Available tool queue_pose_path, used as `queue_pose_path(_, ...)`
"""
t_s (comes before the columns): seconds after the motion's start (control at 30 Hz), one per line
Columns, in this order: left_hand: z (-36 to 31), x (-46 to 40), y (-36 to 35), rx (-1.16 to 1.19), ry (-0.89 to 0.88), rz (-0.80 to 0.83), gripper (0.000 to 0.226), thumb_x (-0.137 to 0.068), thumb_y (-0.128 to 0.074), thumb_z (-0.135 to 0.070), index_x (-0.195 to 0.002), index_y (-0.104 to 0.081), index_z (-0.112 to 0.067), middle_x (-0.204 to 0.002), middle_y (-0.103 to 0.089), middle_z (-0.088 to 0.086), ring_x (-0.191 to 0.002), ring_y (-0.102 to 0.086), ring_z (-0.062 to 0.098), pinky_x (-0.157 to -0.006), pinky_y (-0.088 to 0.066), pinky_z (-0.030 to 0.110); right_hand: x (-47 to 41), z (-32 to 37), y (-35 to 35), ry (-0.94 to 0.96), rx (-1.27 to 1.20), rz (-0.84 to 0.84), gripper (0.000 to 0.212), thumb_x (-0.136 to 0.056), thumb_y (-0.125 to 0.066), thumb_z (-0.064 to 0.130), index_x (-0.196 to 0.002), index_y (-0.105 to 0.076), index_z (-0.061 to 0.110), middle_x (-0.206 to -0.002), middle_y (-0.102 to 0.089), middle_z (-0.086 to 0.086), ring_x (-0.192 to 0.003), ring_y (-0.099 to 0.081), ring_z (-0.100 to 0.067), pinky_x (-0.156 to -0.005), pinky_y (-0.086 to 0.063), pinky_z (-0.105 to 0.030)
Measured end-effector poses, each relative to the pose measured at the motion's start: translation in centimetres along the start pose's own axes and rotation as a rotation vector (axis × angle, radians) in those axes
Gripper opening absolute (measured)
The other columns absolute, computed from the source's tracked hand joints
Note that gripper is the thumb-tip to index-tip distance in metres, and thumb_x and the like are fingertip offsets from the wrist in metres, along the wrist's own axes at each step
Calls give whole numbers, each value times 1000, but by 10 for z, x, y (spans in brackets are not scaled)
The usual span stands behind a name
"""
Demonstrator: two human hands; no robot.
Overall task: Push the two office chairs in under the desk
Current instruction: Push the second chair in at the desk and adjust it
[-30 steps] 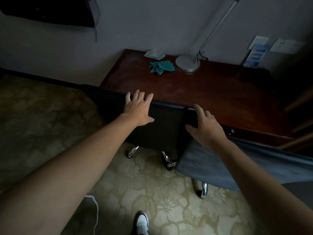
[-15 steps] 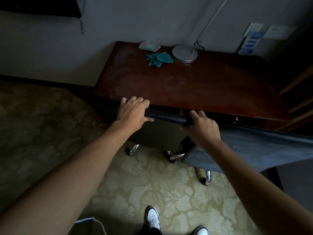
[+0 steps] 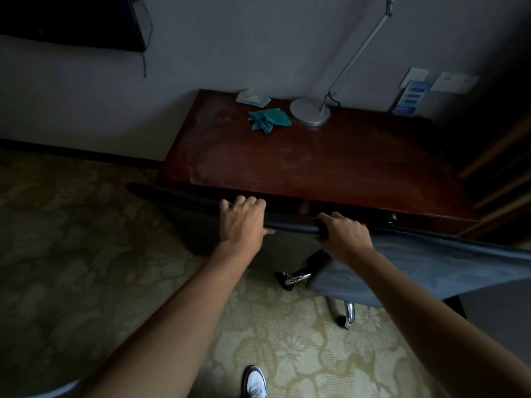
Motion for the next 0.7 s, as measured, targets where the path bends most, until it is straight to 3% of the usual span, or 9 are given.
queue_pose_path(0.1,-23,-8,-1,13,31,-26,50,-79,-62,-61,-112,-56,-23,-112,-61,-2,-110,-51,22,-90,-35,42,-19,-25,9,-37,-7,-2,47,-84,-65,50,-126,-49,35,-112,-61,1,-98,-62,-29,-70,-45,-37)
queue_pose_path(0.23,-32,-36,3,8,89,-113,52,-80,-58,-63,-110,-56,-21,-110,-62,3,-107,-53,24,-86,-37,42,-61,-39,27,-71,-48,-36,49,-84,-68,44,-124,-47,26,-118,-56,-4,-112,-52,-31,-86,-49,-46)
queue_pose_path(0.4,-43,-55,1,-62,-16,-184,47,-77,-61,-64,-98,-61,-22,-93,-65,5,-92,-58,26,-80,-39,41,-85,-53,35,-93,-16,18,52,-85,-67,43,-127,-43,23,-124,-55,-5,-118,-49,-30,-91,-48,-48)
queue_pose_path(0.57,-3,-52,6,-88,-148,-229,46,-71,-64,-66,-85,-62,-22,-77,-59,4,-82,-58,28,-79,-40,41,-83,-25,39,111,130,26,51,-84,-63,54,-122,-49,23,-120,-61,-4,-112,-55,-29,-92,-42,-44)
queue_pose_path(0.7,45,-26,12,-97,49,-48,39,-73,-63,-66,-90,-62,-32,-85,-55,-4,-93,-52,23,-88,-28,41,-42,8,23,298,-19,-84,46,-85,-59,54,-118,-52,22,-113,-64,-3,-106,-59,-27,-83,-43,-38)
Point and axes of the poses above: each hand's wrist, its own x-axis away from the middle knuckle, its own y-axis out of the back of the hand, z = x × y, the point moved 4 cm from there along -x, towards the middle knuckle
